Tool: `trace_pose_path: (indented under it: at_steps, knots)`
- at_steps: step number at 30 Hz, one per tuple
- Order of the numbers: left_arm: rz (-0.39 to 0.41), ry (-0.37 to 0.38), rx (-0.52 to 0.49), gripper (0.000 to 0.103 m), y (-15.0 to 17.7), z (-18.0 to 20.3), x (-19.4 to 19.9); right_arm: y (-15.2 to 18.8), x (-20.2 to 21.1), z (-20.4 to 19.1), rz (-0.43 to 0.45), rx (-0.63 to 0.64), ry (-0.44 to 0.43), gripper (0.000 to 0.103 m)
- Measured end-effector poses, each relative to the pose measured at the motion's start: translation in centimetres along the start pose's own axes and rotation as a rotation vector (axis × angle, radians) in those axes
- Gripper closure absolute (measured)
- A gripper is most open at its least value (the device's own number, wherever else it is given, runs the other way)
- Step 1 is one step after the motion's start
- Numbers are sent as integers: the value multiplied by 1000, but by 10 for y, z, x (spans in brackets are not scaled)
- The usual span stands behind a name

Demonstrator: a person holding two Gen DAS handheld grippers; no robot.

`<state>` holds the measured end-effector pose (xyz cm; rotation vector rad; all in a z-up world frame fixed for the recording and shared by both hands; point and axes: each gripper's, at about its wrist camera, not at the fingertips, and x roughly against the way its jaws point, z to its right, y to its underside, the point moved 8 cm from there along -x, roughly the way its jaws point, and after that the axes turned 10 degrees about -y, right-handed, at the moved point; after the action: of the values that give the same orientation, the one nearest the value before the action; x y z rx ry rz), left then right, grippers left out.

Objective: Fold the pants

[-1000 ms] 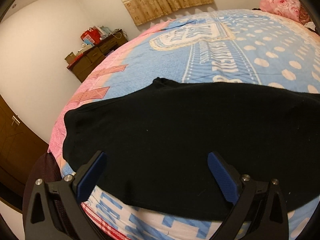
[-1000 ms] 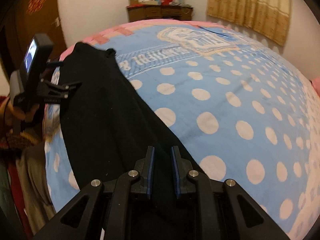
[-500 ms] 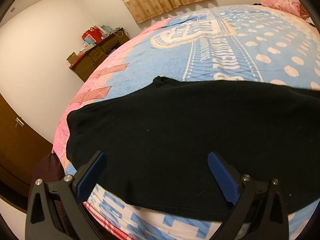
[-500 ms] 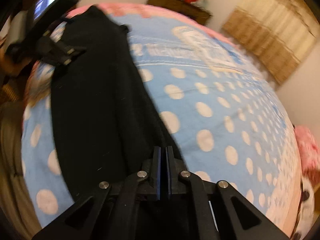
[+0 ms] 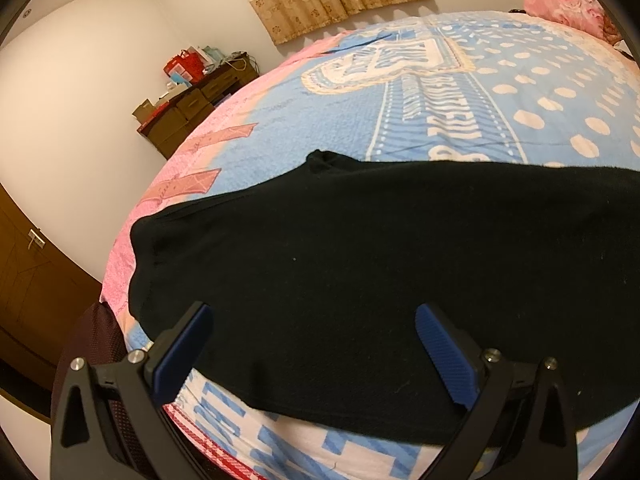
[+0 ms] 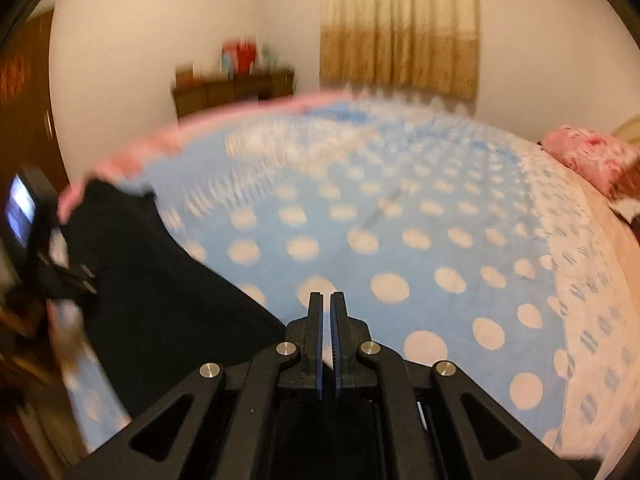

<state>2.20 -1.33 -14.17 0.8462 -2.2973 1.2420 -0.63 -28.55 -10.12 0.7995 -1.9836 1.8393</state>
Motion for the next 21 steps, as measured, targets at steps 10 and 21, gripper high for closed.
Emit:
trace_pose_path:
  at_steps: [10, 21]
  knots:
    - [-5, 7, 13, 0, 2, -2, 1, 43, -34, -14, -48, -182, -36, 99]
    - [-50, 51, 43, 0, 7, -10, -4, 84, 102, 62, 242, -567, 123, 82]
